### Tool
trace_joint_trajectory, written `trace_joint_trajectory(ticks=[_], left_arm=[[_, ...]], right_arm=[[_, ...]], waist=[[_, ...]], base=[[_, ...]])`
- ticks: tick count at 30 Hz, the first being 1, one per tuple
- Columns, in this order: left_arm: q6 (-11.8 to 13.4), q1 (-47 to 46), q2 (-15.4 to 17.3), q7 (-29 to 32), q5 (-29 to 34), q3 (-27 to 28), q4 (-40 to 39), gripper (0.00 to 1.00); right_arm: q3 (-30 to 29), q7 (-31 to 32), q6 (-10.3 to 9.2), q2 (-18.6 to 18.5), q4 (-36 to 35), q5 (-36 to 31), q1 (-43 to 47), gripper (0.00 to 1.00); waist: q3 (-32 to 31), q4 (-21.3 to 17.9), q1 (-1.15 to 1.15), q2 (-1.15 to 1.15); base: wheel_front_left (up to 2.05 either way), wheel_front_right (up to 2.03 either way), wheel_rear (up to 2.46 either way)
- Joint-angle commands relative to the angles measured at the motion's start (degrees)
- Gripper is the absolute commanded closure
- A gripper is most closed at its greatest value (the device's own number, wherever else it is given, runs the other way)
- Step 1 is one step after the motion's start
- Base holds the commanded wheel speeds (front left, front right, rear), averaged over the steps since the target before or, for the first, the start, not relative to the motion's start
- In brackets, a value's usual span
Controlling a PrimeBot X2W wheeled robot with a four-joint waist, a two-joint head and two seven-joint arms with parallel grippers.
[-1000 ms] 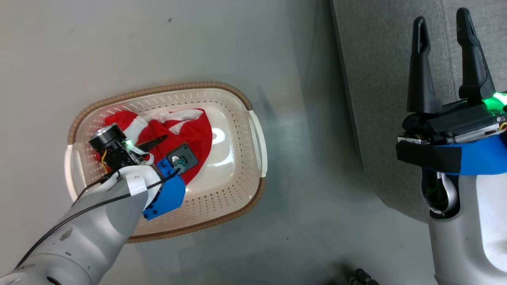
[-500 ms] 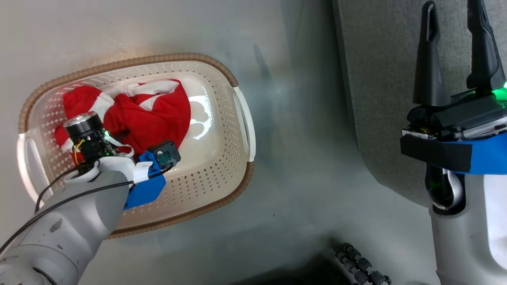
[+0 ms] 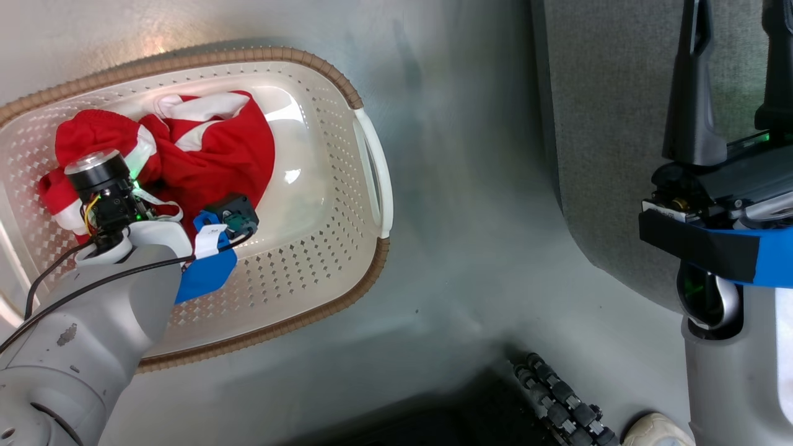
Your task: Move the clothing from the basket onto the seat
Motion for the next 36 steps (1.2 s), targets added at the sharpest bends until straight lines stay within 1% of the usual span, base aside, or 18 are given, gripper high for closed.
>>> trace_joint_trajectory(ticks=[1,4,5,6,7,14,18,20,23,31,36], left_arm=[[0.0,-0.6,0.3,0.5,-0.5,-0.2,0.3,0.00],[0.0,-0.4,0.3,1.2,-1.3,-0.2,0.4,0.00],[0.0,-0.5,0.2,1.2,-1.4,-0.2,0.5,0.13],[0.0,-0.5,0.1,1.4,-1.6,-0.2,0.5,0.68],[0.0,-0.5,0.0,1.6,-1.7,-0.2,0.5,1.00],[0.0,-0.3,-0.9,1.3,-2.1,-0.2,0.0,1.00],[0.0,0.0,-1.5,-1.4,-3.3,-0.2,-1.5,1.00],[0.0,-0.1,-1.9,-3.1,-5.8,-0.2,-2.2,1.00],[0.0,0.4,-2.4,-4.5,-6.2,-0.2,-3.1,1.00],[0.0,2.9,-5.5,-10.1,-10.2,-0.2,-5.1,1.00],[0.0,4.4,-7.1,-13.7,-14.3,-0.2,-5.7,1.00]], right_arm=[[-0.1,-0.2,0.03,0.1,-0.6,-0.4,-0.3,0.00],[-0.1,-0.2,0.03,0.1,-1.2,-0.9,-0.5,0.00],[-0.1,-0.2,0.03,0.1,-1.4,-1.0,-0.6,0.00],[-0.2,-0.2,0.03,0.1,-1.5,-1.1,-0.7,0.00],[-0.2,-0.2,0.03,0.1,-1.6,-1.2,-0.7,0.00],[-0.3,-0.2,0.03,0.1,-1.3,-1.4,-1.1,0.00],[-0.5,-0.2,0.03,0.1,-1.0,-1.4,-1.0,0.00],[-0.6,-0.2,0.03,0.1,-0.7,-1.6,-1.0,0.00],[-0.7,-0.2,0.03,0.1,-0.4,-1.5,-1.0,0.00],[-0.9,-0.2,0.03,0.1,1.9,-2.5,0.4,0.00],[-1.2,-0.2,0.03,0.1,3.2,-2.9,1.7,0.00]], waist=[[0.5,-0.2,-0.01,0.00],[0.9,-0.2,-0.01,0.00],[1.0,-0.2,-0.01,0.00],[1.1,-0.2,-0.01,0.00],[1.1,-0.1,-0.01,0.00],[0.2,0.5,-0.01,0.00],[-1.4,1.2,-0.01,0.00],[-2.5,1.6,-0.01,0.00],[-3.7,2.1,-0.01,0.00],[-10.1,4.4,-0.01,0.00],[-14.9,5.8,-0.01,0.00]], base=[[0.00,0.00,0.00],[0.00,0.00,0.00],[0.00,0.00,0.00],[0.00,0.00,0.00],[0.00,0.00,0.00],[0.00,0.00,0.00],[0.00,0.00,0.00],[0.00,0.00,0.00],[0.00,0.00,0.00],[0.00,0.00,0.00],[0.00,0.00,0.00]])
